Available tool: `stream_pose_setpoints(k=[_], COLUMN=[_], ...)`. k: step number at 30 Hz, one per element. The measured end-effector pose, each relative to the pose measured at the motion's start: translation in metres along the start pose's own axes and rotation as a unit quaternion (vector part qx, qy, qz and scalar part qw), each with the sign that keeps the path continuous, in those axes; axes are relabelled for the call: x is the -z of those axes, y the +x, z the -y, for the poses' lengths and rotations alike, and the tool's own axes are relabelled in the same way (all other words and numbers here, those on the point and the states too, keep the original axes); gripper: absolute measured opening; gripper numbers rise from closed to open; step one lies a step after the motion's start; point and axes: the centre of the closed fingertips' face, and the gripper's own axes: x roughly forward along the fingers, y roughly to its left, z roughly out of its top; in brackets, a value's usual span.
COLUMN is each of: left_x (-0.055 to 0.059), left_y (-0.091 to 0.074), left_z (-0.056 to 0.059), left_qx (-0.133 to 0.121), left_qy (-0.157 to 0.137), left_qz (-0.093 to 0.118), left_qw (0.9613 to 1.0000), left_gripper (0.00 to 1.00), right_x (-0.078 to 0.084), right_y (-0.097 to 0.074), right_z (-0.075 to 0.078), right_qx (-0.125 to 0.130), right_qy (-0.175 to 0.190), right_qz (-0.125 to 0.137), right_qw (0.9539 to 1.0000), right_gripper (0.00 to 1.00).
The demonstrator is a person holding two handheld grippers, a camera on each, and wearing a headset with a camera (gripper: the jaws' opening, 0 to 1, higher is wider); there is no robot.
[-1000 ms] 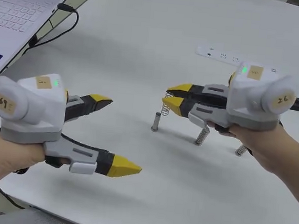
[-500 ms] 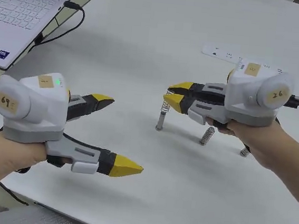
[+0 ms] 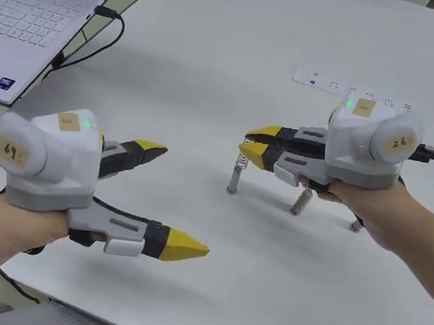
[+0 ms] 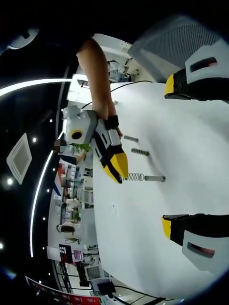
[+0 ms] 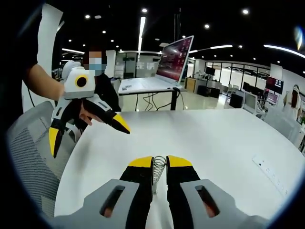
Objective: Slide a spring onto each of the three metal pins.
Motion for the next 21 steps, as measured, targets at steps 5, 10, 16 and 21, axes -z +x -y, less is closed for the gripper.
stream_pose_setpoints(k=[5,10,16,21], left_x=[-0.0023,-0.001,0.0009,0.001], left_y=[-0.0014,-0.0018,-0.0021,-0.0029], left_z=[-0.0014,-0.0013,-0.0007,-0.0011], left_qx=[-0.003,-0.003,-0.003,-0.004], left_qy=[-0.001,0.002,-0.001,-0.001], left_qz=[0.005,0.003,0.001,0.001], left_qw=[1.0,1.0,1.0,1.0], left_gripper=[0.98,0.98,0.98,0.98], right_x=[0.0028,0.0056,0.007,0.009], right_y=[0.003,0.0035,0.0046,0.0059], right_z=[-0.0009,0.0003,0.0023,0.0023], right_qx=[-0.005,-0.004,-0.004,-0.003], right_qy=[0.0,0.001,0.001,0.002], right_qz=[-0.003,-0.006,-0.007,-0.009], right_qw=[1.0,1.0,1.0,1.0], right_gripper=[0.07,0.07,0.07,0.07])
